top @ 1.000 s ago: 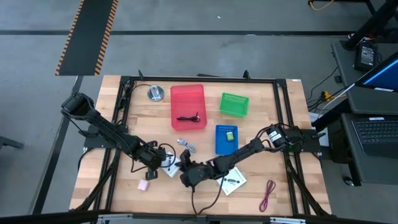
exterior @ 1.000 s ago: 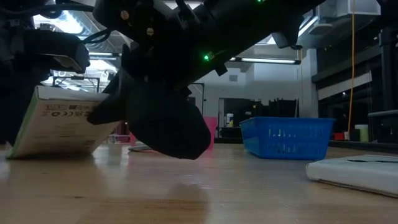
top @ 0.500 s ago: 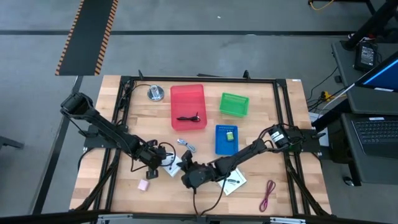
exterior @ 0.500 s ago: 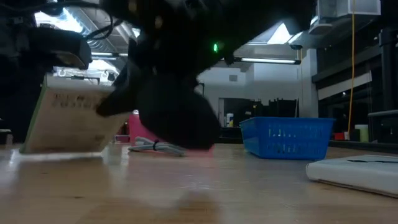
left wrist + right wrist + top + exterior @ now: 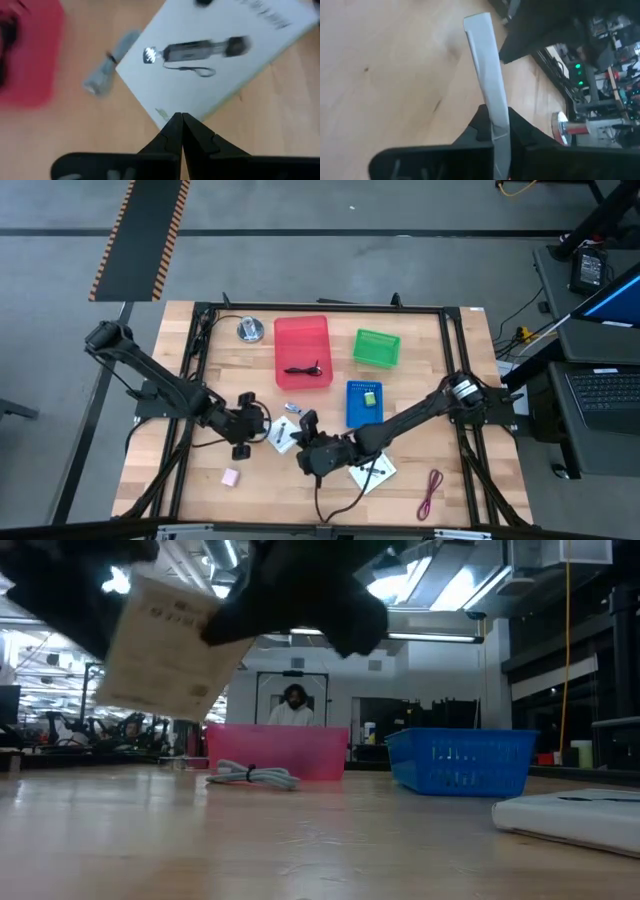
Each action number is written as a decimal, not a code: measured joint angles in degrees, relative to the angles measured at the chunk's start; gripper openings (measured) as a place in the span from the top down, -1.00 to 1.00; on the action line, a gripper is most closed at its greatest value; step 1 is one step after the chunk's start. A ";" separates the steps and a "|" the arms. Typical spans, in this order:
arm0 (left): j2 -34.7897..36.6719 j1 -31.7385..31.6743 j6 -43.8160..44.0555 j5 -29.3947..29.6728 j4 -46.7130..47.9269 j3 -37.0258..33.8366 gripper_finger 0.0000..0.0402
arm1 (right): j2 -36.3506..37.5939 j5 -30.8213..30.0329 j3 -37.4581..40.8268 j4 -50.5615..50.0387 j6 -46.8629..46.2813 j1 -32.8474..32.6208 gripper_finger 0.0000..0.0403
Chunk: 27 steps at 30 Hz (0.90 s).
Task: Pick and place items into bin
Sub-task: Put the left card reader box into the green bin
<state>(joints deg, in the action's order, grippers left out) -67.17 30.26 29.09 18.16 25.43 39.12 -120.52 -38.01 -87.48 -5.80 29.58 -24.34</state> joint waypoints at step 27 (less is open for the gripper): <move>6.20 0.00 -8.83 19.13 -5.14 0.04 0.98 | 31.95 -12.09 17.66 -30.10 -27.12 9.03 0.98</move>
<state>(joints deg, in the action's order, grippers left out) -60.97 30.26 20.26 37.29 20.29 39.16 -88.57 -50.10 -69.83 -35.90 2.47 -15.31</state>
